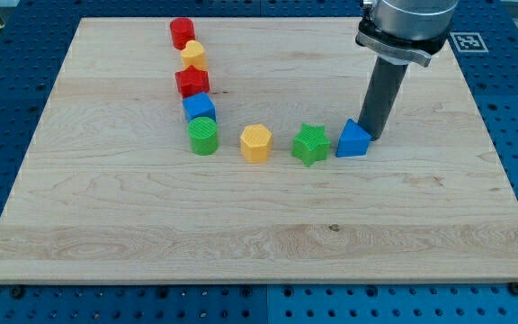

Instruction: Point your arm to the right side of the red circle

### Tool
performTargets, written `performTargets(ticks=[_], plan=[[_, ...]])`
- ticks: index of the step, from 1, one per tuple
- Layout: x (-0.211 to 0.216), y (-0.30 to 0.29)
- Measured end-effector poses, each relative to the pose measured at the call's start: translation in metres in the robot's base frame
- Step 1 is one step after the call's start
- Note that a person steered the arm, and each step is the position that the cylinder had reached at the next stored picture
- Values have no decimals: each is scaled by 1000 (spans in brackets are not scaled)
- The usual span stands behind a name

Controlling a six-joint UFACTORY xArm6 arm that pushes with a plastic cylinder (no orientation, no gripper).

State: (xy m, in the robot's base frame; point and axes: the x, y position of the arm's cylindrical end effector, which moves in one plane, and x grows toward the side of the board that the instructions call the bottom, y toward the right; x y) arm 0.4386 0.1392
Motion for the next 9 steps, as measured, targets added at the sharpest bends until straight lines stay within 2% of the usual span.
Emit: performTargets(ticks=[4, 5, 6, 8, 9], plan=[[1, 23], [-27, 25], [-95, 9], [-235, -139], [-246, -147]])
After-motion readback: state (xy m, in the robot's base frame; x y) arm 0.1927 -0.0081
